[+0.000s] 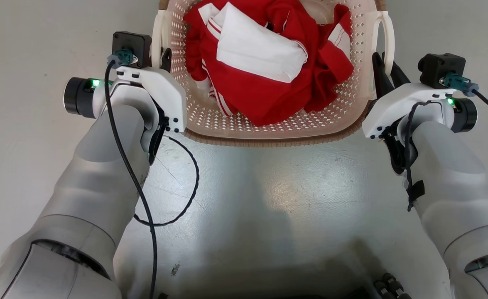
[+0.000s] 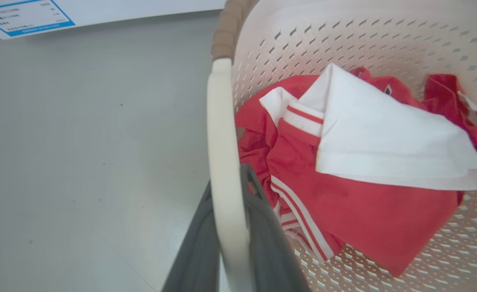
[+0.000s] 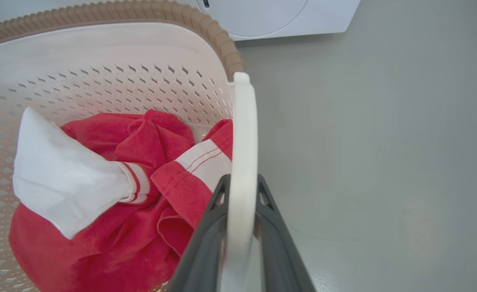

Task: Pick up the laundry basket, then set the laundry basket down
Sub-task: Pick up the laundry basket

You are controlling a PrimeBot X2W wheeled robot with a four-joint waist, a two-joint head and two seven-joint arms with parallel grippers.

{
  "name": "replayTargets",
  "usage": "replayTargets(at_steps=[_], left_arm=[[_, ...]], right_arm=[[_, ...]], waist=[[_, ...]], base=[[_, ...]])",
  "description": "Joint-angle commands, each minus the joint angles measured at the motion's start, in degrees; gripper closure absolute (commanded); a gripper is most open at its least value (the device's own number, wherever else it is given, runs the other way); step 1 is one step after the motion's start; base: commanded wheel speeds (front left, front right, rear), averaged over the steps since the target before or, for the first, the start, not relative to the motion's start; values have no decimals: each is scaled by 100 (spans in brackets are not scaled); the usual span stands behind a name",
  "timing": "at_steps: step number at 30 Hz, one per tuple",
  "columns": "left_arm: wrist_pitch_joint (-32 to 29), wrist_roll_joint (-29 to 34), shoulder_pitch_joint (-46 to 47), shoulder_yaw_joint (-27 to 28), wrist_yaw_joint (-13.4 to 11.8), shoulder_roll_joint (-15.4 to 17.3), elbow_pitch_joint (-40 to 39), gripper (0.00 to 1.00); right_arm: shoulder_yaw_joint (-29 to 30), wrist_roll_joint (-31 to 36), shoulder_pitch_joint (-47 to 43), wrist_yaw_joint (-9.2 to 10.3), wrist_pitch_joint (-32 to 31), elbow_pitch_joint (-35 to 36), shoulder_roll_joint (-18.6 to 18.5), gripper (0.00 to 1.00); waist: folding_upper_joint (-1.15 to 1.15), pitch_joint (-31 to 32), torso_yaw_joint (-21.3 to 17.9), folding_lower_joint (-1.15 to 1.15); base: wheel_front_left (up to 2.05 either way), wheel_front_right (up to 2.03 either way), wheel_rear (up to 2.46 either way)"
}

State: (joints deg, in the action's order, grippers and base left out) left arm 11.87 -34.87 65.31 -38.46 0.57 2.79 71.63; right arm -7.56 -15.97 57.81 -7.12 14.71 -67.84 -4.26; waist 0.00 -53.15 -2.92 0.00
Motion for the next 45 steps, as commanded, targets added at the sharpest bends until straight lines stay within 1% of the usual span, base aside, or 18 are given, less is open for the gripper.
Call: replayTargets(at_steps=[1,12,22,23,28,36,45], left_arm=[[37,-10,34,24,146,24,-52,100],[5,-189,-199,14,158,15,102,100],[-291,-551,-700,-78,193,11,153,100],[-291,-551,-700,-78,193,11,153,100],[-360,-751,-1095,-224,207,10,135,100],[-513,-1116,-1995,-466,203,10,153,100],[-770,-1332,-2893,-878,288,10,173,100]], right_arm=[[-133,-39,-205,-36,29,28,138,100],[-411,-318,-371,-36,29,-225,138,100],[-805,-519,-502,-36,-187,-491,138,100],[-805,-519,-502,-36,-187,-491,138,100],[-966,-604,-668,-36,-398,-550,138,100],[-1269,-844,-1290,-36,-675,-585,138,100],[-1678,-1167,-1954,-36,-1069,-590,138,100]], waist=[[0,13,12,0],[0,474,92,0],[0,1243,157,0],[0,1243,157,0],[0,1802,191,0],[0,2970,164,0],[0,4065,40,0]], base=[[0,0,0],[0,0,0],[0,0,0],[0,0,0],[0,0,0],[0,0,0],[0,0,0]])
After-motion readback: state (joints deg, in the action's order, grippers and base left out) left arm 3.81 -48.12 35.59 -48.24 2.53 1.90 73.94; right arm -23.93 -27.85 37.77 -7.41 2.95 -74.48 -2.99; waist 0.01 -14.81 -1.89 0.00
